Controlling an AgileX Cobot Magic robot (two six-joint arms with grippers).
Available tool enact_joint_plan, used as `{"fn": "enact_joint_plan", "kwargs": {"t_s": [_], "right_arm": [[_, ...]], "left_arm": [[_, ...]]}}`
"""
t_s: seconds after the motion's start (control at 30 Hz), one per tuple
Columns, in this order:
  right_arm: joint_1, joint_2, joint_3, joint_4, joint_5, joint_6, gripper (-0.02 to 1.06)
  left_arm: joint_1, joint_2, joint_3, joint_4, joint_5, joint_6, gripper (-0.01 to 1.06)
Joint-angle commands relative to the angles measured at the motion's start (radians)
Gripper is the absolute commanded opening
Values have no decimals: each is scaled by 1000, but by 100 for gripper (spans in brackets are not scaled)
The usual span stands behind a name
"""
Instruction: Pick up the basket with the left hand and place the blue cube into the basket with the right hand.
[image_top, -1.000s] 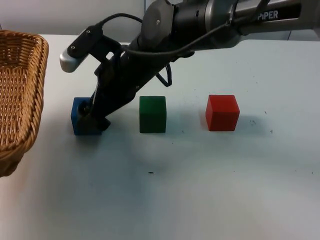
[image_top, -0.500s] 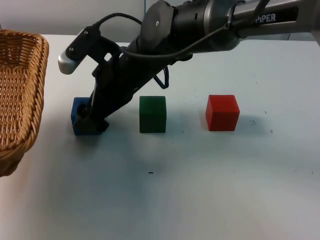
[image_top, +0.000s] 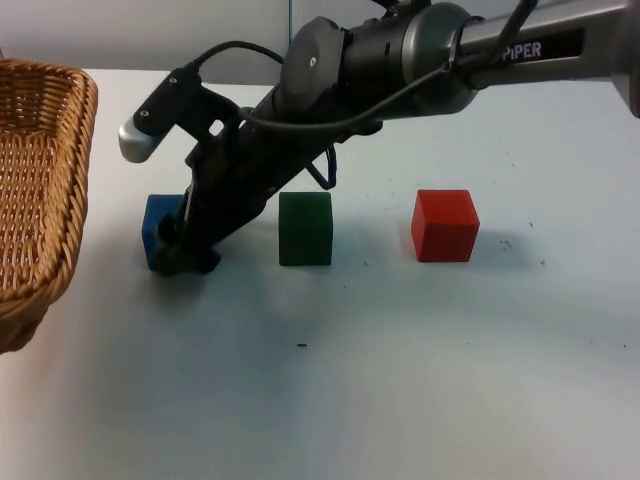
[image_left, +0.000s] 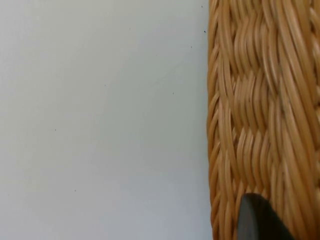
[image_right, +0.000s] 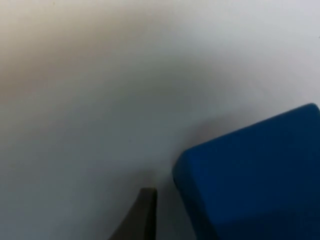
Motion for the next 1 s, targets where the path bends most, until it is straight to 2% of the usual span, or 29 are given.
{"fn": "enact_joint_plan", "kwargs": {"t_s": [0.0,0.07,0.17,0.2,0.23,0.33,0.37,0.43,0.53,0.63,0.7,0.97], "right_arm": [[2,-3,-7,7,-3,-9,87],[2,-3,-7,7,-3,-3,77],[2,-3,-7,5,-5,7,56],[2,-3,-7,5,-5,7,56],[2,-3,-7,-3,-7,28,44],[0,-3,-7,-19,-7,61,22],[0,-3,-7,-19,-7,61,22],[0,-3,-7,-29,3,83,1],[0,-8,-7,-35,12,130,0],[0,-37,-7,-94,30,238,0],[0,-51,-7,-115,39,260,0],[0,-223,-7,-297,99,424,0]], "left_arm": [[1,-5,-11,-41,17,3,0],[-1,-5,-11,-41,17,3,0],[-1,-5,-11,-41,17,3,0],[-1,-5,-11,-41,17,3,0],[-1,-5,-11,-41,17,3,0],[-1,-5,-11,-41,17,3,0],[-1,-5,-11,-41,17,3,0],[-1,-5,-11,-41,17,3,0],[-1,-5,-11,-41,17,3,0],[-1,-5,-11,-41,17,3,0],[-1,-5,-11,-41,17,3,0],[-1,-5,-11,-64,21,3,0]]}}
